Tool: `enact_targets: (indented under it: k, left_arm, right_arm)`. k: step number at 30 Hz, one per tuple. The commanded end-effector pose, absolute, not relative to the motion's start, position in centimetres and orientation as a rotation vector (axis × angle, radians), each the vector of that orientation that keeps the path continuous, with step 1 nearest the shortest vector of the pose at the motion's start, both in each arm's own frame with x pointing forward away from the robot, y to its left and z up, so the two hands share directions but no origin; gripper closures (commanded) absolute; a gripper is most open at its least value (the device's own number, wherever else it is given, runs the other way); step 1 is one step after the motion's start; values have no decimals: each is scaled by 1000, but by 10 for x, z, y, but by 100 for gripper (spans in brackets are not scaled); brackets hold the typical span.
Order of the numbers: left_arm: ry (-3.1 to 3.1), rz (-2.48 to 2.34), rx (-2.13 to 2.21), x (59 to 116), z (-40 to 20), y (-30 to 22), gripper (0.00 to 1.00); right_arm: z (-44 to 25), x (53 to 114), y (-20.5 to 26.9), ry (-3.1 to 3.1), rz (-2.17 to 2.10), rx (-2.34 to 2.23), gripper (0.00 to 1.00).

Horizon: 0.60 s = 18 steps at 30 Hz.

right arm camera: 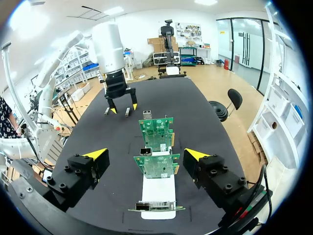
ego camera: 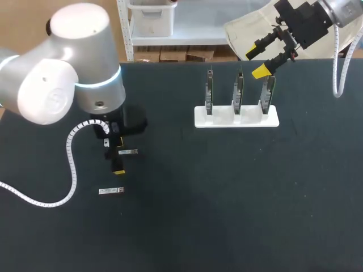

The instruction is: Pick up the optical module with the left hand, and insert it into the network port with the right hand.

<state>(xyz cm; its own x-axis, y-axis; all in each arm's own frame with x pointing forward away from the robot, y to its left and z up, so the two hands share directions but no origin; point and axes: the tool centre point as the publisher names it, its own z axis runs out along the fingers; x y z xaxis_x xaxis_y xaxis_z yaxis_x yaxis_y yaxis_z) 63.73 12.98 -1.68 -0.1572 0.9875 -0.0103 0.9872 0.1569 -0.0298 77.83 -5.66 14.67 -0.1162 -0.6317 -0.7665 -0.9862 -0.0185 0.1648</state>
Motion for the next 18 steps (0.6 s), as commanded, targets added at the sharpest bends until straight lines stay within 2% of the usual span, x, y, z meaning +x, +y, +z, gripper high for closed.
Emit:
enact_targets:
  k: [1,18]
  left_arm:
    - [-2376,42,-2027,639,-18,128,0]
    - [-2383,20,-2015,636,-19,129,0]
  right_arm:
    - [147,776,-57,1788,970,-1679,0]
    - [147,776,-57,1788,970,-1679,0]
